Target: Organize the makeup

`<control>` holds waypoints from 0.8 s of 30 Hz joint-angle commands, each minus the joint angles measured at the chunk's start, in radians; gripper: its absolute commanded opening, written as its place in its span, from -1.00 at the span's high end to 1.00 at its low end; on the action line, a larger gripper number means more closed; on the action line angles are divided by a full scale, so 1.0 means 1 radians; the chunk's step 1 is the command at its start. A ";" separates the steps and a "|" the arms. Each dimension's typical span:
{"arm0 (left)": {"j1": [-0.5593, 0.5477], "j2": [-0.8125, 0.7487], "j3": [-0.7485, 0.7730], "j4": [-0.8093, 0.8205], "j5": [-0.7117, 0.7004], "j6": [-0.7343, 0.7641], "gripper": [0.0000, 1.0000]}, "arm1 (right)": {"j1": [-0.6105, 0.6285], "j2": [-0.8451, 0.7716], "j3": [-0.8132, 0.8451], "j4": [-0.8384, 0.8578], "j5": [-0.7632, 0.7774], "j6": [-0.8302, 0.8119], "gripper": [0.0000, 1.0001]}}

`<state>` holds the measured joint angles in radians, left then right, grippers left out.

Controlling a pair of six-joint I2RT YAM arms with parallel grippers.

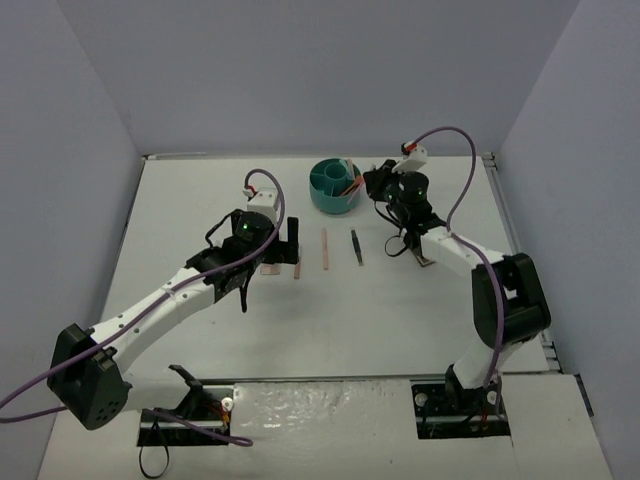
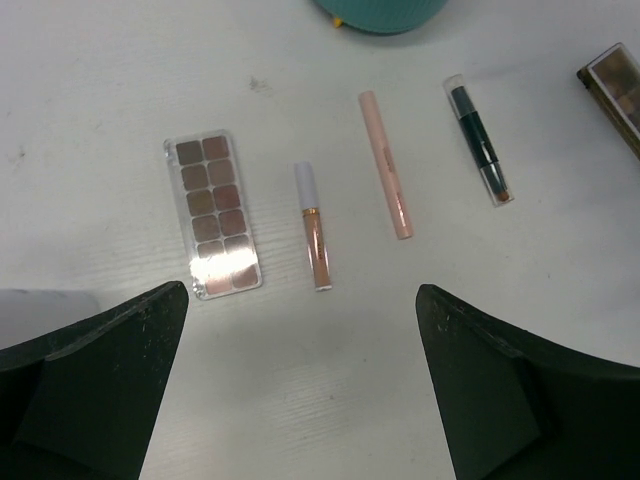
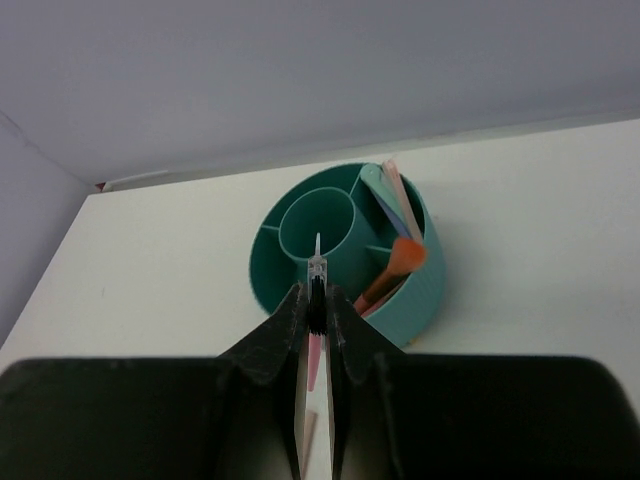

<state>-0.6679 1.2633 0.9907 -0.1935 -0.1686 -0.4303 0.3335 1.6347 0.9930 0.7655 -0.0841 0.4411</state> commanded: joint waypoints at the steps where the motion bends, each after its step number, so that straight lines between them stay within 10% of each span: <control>1: 0.006 -0.058 -0.006 -0.064 -0.084 -0.062 -0.94 | -0.009 0.094 0.105 0.278 0.056 -0.049 1.00; 24: 0.031 0.004 -0.013 -0.048 -0.041 -0.092 -0.94 | -0.009 0.337 0.283 0.283 -0.016 -0.016 1.00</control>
<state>-0.6458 1.2806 0.9527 -0.2828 -0.2110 -0.5081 0.3275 1.9654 1.2282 0.9591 -0.0682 0.4083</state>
